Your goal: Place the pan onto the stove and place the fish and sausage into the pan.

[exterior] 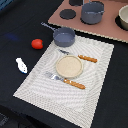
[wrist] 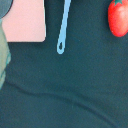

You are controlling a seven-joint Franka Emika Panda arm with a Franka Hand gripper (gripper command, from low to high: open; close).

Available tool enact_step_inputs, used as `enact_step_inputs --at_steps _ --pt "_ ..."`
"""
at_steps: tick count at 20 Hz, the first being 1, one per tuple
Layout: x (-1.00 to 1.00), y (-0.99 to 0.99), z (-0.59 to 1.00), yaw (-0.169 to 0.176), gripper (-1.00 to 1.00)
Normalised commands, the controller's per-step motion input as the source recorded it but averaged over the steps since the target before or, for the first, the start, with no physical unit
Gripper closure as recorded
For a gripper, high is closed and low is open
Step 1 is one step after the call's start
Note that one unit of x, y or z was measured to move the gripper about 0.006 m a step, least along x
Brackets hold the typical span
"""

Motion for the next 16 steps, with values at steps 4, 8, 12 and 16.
enact_step_inputs --at_steps 4,8,12,16 --pt "-0.02 0.00 -0.14 0.000 -1.00" --pt "0.06 -0.15 -0.30 0.000 -1.00" --pt "0.15 -0.24 -0.23 -0.047 -1.00" --pt "0.40 -0.17 -0.15 -0.098 -1.00"
